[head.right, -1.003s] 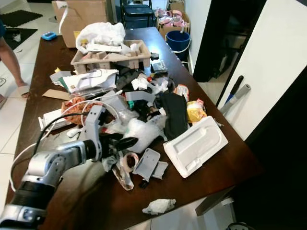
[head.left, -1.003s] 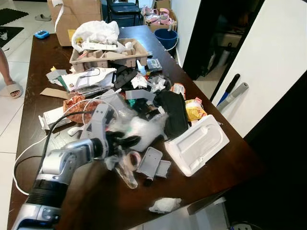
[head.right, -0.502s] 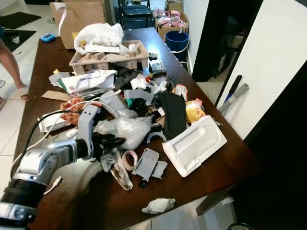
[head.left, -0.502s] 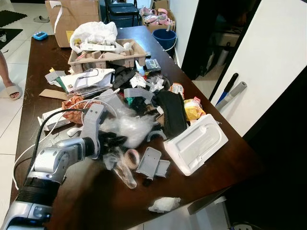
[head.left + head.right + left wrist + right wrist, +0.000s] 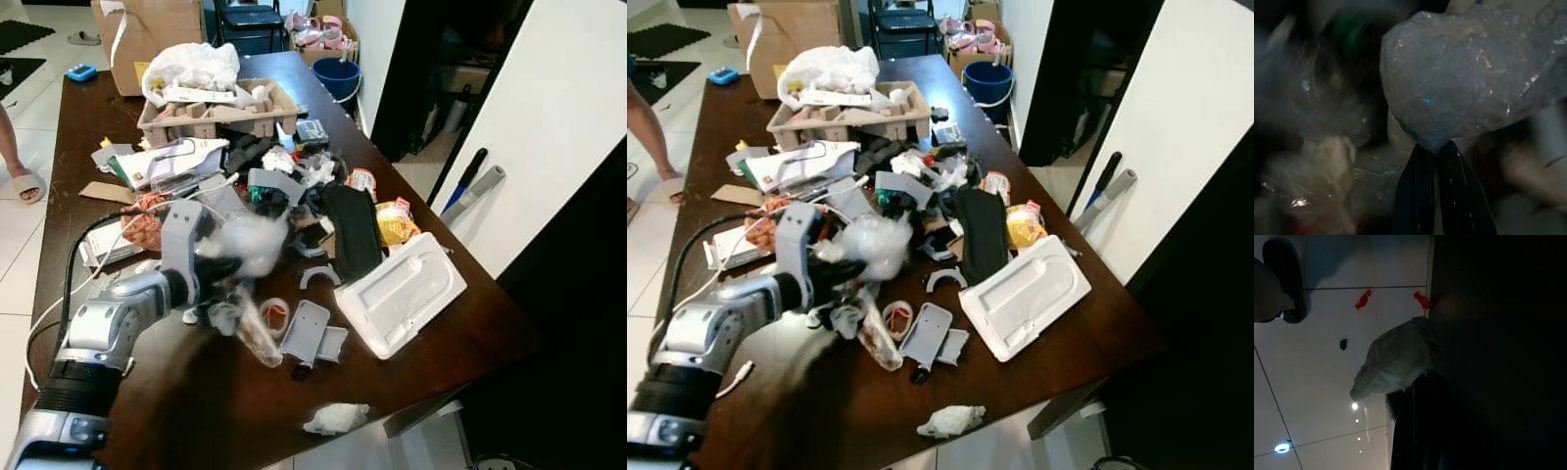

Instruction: Picking trash to rubbish bin

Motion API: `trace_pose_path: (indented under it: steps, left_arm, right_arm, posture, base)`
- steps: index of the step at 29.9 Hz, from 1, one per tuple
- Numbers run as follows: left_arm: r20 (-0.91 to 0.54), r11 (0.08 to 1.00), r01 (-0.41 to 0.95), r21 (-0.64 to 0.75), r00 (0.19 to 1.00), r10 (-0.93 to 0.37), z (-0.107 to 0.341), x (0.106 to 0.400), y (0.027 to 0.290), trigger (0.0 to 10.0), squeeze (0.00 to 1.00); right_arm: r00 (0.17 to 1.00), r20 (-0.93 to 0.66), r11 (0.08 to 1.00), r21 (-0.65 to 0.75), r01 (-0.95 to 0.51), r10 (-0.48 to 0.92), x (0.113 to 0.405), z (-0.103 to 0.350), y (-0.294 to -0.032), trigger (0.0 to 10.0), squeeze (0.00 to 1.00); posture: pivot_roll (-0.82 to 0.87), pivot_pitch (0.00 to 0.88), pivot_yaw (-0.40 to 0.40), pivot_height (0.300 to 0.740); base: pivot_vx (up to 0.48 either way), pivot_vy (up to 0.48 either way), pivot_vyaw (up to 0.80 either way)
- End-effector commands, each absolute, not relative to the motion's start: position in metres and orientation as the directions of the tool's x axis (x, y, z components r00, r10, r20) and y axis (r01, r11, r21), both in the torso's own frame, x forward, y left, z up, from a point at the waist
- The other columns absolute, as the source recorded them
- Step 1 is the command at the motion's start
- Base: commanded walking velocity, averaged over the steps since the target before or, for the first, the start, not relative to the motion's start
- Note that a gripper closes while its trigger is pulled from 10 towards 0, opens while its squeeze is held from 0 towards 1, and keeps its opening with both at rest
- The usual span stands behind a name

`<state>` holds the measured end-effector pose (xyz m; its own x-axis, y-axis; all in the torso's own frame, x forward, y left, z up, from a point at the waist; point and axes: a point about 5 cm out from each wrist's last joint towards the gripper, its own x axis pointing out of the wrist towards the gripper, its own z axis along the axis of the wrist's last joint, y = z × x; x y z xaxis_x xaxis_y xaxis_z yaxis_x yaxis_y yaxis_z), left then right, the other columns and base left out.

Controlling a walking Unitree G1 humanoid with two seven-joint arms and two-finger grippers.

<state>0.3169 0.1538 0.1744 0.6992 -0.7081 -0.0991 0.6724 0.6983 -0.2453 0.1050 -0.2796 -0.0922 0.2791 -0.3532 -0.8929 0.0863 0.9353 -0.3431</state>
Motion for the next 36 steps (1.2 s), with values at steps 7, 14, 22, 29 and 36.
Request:
trace_pose_path:
  steps: [7, 14, 22, 29, 36]
  left_arm:
    - [0.269, 0.512, 0.816, -0.269, 0.574, -0.774, 0.226, 0.306, 0.136, 0.0, 0.00]
    - [0.400, 0.387, 0.890, -0.243, 0.455, -0.796, 0.239, 0.291, 0.122, 0.0, 0.00]
    - [0.458, 0.268, 0.925, -0.269, 0.367, -0.810, 0.233, 0.271, 0.088, 5.6, 0.00]
    - [0.452, 0.290, 0.910, -0.297, 0.401, -0.797, 0.231, 0.273, 0.083, 10.0, 0.00]
    - [0.421, 0.353, 0.867, -0.351, 0.483, -0.768, 0.228, 0.282, 0.084, 10.0, 0.00]
  right_arm:
    - [0.266, -0.898, 0.937, -0.338, 0.091, -0.350, 0.100, -0.094, -0.277, 10.0, 0.00]
    - [0.275, -0.898, 0.939, -0.333, 0.086, -0.344, 0.102, -0.094, -0.276, 10.0, 0.00]
    - [0.292, -0.896, 0.942, -0.323, 0.085, -0.334, 0.107, -0.094, -0.274, 10.0, 0.00]
    - [0.297, -0.897, 0.945, -0.316, 0.082, -0.326, 0.109, -0.094, -0.273, 10.0, 0.00]
    - [0.300, -0.899, 0.947, -0.310, 0.083, -0.320, 0.109, -0.094, -0.271, 10.0, 0.00]
  posture:
    - [0.04, 0.104, -0.013, 0.740]
    - [0.04, 0.093, -0.016, 0.740]
    - [0.04, 0.095, -0.014, 0.740]
    - [0.05, 0.097, -0.014, 0.740]
    - [0.04, 0.102, -0.010, 0.740]
  base:
    - [0.000, 0.000, 0.00]
    - [0.000, 0.000, 0.00]
    - [0.000, 0.000, 0.00]
    - [0.000, 0.000, 0.00]
    - [0.000, 0.000, 0.00]
